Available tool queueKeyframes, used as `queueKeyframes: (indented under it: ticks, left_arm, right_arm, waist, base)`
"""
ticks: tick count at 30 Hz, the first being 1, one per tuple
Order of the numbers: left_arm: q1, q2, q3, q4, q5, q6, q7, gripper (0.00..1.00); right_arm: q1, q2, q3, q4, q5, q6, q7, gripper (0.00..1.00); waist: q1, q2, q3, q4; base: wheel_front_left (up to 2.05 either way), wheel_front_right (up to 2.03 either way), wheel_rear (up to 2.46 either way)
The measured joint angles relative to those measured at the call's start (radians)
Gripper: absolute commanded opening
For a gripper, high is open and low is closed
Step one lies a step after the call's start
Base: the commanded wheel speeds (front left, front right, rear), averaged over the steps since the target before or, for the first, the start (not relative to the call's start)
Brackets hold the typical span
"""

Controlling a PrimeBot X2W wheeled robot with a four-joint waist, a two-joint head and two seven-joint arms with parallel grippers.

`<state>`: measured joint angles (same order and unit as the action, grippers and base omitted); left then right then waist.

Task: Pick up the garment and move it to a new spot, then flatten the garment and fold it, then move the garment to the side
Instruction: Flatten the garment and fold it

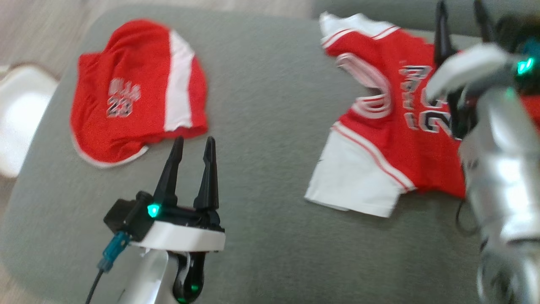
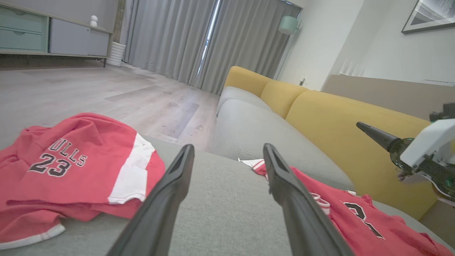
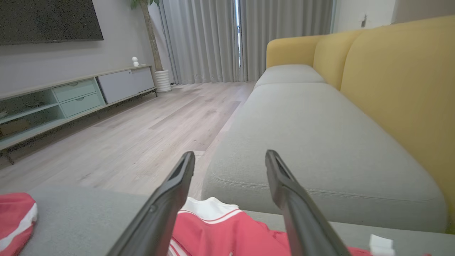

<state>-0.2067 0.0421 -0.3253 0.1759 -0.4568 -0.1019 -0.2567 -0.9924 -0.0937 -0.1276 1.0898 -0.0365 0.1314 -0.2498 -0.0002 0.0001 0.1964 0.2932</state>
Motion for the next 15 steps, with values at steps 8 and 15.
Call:
queueKeyframes:
  ticks: [8,15]
  left_arm:
    - [0.054,0.001,0.010,0.008,0.023,0.000,0.000,1.00]
    - [0.079,0.002,0.011,0.029,0.036,-0.001,0.000,1.00]
  right_arm:
    - [0.482,0.022,0.047,-0.401,0.096,0.000,0.000,1.00]
    - [0.777,0.038,0.022,-0.669,0.105,0.000,0.000,1.00]
  waist:
    - [0.0000,0.0000,-0.106,-0.147]
    - [0.0000,0.0000,-0.137,-0.232]
  base:
    - [0.00,0.00,0.00]
    - [0.00,0.00,0.00]
